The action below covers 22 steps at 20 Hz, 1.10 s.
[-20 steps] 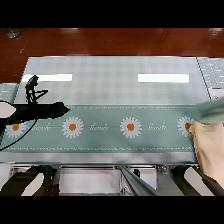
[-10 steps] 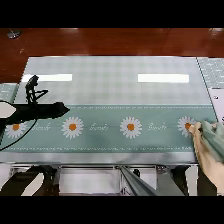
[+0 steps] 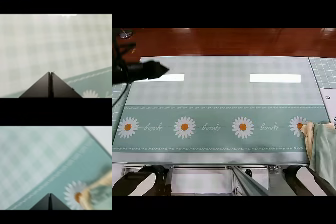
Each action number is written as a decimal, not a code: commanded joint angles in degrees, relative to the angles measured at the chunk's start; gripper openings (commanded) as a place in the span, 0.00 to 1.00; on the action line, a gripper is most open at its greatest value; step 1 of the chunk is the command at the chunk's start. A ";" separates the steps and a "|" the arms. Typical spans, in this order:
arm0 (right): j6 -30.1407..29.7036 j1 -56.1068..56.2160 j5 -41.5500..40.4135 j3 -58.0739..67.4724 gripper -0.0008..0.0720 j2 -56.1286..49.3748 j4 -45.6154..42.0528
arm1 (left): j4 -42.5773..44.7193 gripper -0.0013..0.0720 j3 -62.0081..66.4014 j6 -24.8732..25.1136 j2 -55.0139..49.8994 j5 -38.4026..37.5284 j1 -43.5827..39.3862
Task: Fold the shirts.
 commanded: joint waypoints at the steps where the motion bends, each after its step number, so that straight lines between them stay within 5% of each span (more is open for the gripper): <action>1: -3.80 24.96 -12.20 3.82 0.03 -7.08 -0.39 | 0.39 0.05 13.81 -0.24 -7.26 -5.07 -4.85; 4: -0.72 45.92 -13.18 -1.60 0.03 -14.10 -18.05 | 8.11 0.05 8.11 -3.82 -9.01 -5.99 -9.62; 7: 8.44 53.40 -16.98 -12.39 0.03 -19.52 -29.29 | 15.10 0.05 -2.51 -7.43 -10.03 -3.63 -10.32; 10: 13.46 52.37 -17.27 -18.49 0.03 -22.32 -31.41 | 15.96 0.05 -5.05 -7.39 -10.82 -3.61 -7.39; 22: 13.77 52.39 -16.39 -18.40 0.03 -22.05 -30.88 | 15.80 0.05 -4.57 -7.34 -10.91 -4.26 -6.12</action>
